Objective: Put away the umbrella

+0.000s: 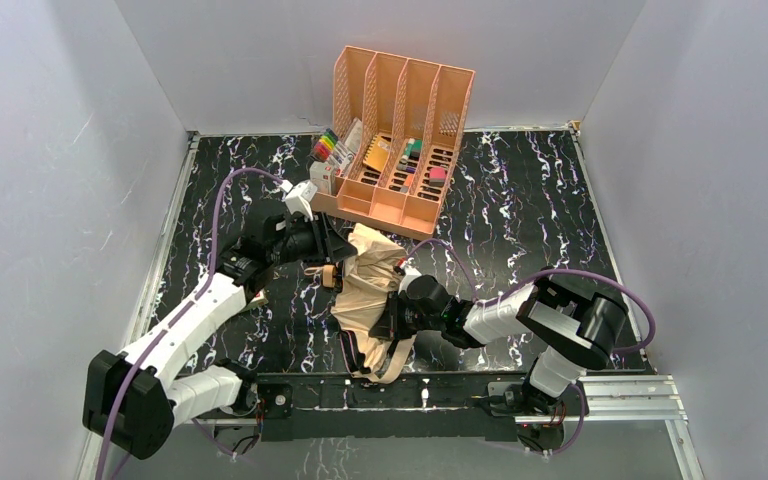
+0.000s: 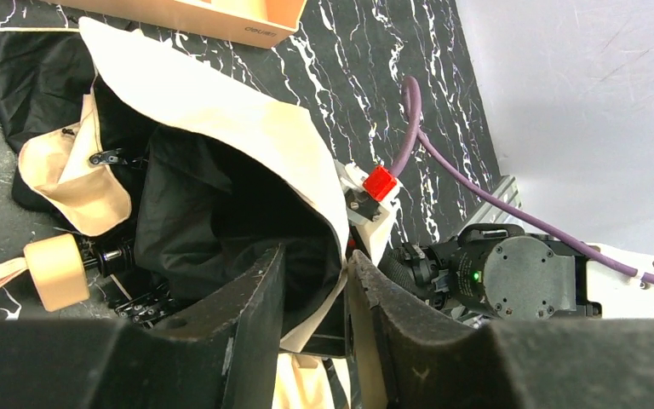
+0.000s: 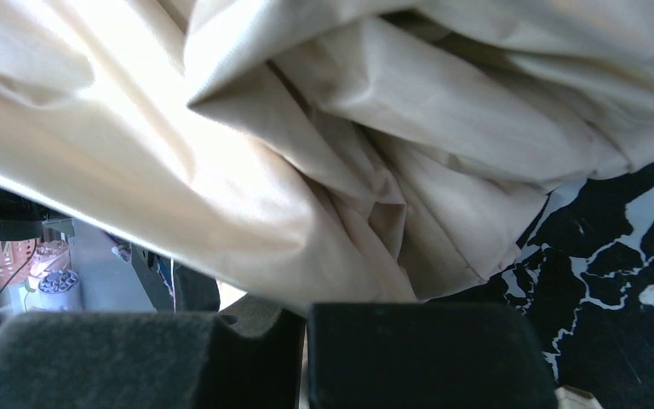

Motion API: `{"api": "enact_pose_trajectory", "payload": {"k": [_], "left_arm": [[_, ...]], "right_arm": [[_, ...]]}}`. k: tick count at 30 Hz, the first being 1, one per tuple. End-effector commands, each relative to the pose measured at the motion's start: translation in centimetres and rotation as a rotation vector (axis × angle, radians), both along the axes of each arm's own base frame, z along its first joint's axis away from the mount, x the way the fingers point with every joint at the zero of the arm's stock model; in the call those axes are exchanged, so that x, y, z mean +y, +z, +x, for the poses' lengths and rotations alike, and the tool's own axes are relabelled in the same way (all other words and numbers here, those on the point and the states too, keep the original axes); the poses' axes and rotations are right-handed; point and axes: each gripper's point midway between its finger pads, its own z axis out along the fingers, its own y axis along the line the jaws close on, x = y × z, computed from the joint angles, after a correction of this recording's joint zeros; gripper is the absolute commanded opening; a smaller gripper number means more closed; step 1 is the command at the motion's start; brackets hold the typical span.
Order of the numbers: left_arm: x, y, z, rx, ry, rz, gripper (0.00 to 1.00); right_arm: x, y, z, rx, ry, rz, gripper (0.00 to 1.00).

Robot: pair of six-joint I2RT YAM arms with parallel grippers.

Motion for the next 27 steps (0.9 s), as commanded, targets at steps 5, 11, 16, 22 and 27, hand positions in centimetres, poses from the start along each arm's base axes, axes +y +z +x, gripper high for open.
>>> {"api": "enact_pose_trajectory", "payload": {"k": [5, 11, 16, 22, 27], "left_arm": [[-0.6, 0.5, -0.2, -0.021, -0.040, -0.022, 0.08], [-0.3, 3.7, 0.4, -0.075, 0.005, -0.045, 0.00], [-0.2, 9.7, 0.0, -0.162, 0.021, -0.121, 0.00], [-0.4, 12.4, -2.4, -0.166, -0.016, -0.215, 0.00], [0.0, 11.4, -4.8, -0.128, -0.037, -0.236, 0.00]], "right_arm": [[-2.4, -3.9, -1.5, 0.051, 0.019, -0.162, 0.09], [-2.6, -4.2, -1.5, 0.059, 0.012, -0.173, 0.09], [-2.9, -4.4, -1.5, 0.067, -0.005, -0.177, 0.09], [-3.0, -4.6, -1.6, 0.074, -0.014, -0.179, 0.08], [-3.0, -4.7, -1.6, 0.077, -0.016, -0.179, 0.08]]}}
